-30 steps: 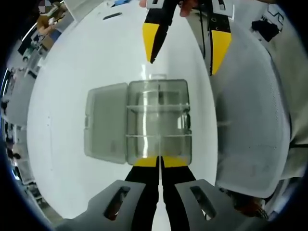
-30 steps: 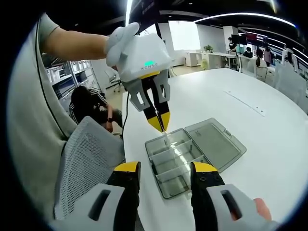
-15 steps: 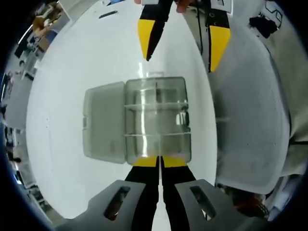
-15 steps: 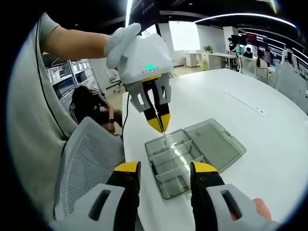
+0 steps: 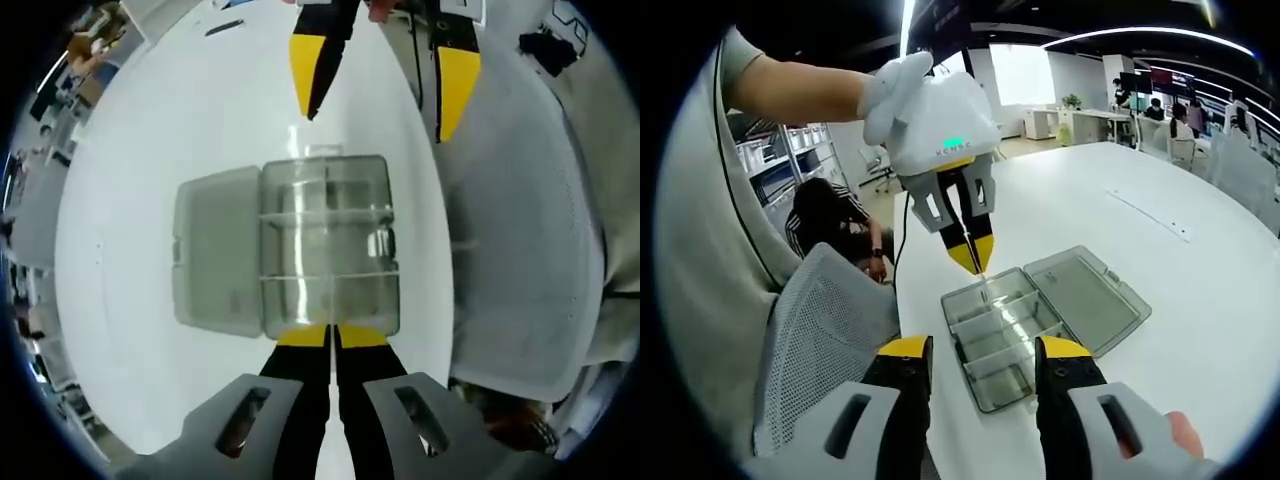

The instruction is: Insert the divider into the dual guide fixture by aligning both edges with the guide slots and pushing it downward to the bottom, including one-sided entry, uneven engagement, binding, and posture correction.

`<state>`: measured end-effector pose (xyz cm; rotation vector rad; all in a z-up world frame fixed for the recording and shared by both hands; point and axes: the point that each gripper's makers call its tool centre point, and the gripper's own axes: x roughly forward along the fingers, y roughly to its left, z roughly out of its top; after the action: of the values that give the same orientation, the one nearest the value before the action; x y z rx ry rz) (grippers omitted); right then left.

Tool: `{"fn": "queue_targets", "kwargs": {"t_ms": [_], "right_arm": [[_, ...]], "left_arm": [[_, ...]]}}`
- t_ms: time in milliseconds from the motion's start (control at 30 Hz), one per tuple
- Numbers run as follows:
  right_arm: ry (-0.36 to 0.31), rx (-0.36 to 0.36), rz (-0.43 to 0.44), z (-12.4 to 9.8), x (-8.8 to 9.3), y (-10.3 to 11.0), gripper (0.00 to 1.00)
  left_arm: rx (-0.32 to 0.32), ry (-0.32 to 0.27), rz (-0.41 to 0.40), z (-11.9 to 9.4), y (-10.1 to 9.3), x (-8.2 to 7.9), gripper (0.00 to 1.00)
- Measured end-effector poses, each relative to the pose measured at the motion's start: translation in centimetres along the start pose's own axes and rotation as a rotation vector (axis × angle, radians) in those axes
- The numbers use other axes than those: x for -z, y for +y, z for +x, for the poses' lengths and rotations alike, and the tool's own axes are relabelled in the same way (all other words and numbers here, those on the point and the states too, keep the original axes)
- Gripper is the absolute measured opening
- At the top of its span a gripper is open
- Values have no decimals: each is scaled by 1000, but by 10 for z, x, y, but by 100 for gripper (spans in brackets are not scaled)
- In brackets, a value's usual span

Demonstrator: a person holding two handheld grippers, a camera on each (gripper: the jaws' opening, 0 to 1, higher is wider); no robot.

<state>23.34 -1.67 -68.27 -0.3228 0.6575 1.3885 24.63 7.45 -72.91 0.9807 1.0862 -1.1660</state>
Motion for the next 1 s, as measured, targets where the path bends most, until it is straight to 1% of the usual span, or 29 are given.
{"fn": "queue_targets", "kwargs": {"t_ms": [333,433,867,1000], "right_arm": [[1,0,4,-1,2,0,37],[-1,0,3,0,1,0,37],[1,1,5,-2,2,1,37],[-2,1,7,-1,1,1,37]], "left_arm": [[-4,-4,-1,0,0,-2,0],[-7,-15,-8,-2,1,-4,0],[0,0,3,0,1,-4,0],[3,18,21,2,0,-5,0]]}}
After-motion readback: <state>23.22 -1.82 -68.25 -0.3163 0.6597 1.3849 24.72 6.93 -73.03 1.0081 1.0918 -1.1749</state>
